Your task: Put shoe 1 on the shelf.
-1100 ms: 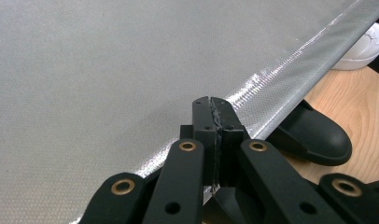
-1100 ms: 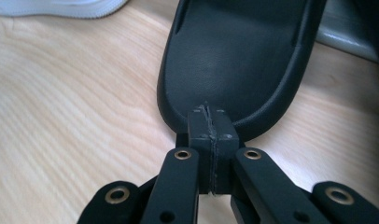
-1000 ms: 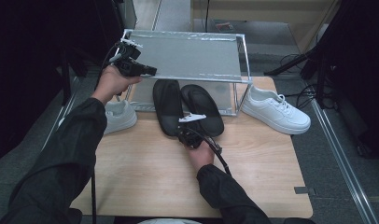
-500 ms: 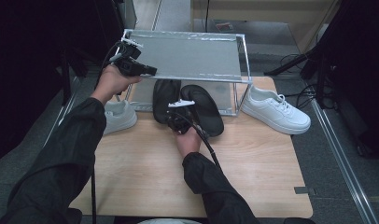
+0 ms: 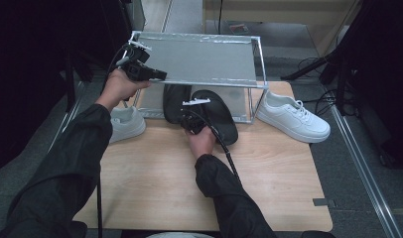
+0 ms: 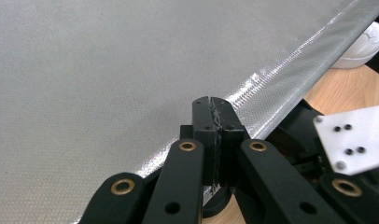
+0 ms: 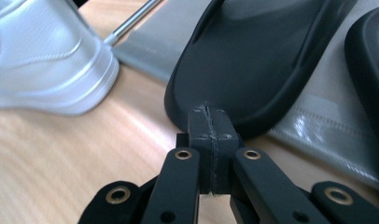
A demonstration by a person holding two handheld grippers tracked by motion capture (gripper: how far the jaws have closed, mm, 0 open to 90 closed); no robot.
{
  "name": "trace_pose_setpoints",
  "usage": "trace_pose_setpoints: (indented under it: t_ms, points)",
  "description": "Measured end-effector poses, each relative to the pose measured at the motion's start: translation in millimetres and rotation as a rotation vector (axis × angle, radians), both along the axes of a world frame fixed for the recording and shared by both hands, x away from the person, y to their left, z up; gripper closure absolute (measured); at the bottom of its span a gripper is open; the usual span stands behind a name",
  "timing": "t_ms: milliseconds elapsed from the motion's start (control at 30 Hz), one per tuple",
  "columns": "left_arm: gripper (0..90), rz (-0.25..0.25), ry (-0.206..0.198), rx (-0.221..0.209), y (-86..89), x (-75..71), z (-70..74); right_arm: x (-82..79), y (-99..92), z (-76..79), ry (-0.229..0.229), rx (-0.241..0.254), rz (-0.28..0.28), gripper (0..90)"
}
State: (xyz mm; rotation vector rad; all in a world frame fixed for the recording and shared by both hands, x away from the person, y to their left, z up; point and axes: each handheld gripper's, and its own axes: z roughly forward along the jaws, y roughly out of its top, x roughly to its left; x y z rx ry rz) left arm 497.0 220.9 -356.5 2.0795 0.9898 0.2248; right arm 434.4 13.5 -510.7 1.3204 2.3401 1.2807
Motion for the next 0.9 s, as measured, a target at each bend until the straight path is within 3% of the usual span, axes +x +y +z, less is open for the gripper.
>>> trace_pose_setpoints:
  t_ms: [467, 900]
  points:
    - [90.0, 0.008, 0.009, 0.000, -1.4, -2.8, 0.7, -38.9, -48.0, 17.6, -0.043, -0.028, 0.069, 90.0]
    - [90.0, 0.006, 0.003, 0.005, -2.2, -3.4, 0.8, -64.4, -104.8, 24.3, -0.036, -0.035, 0.035, 90.0]
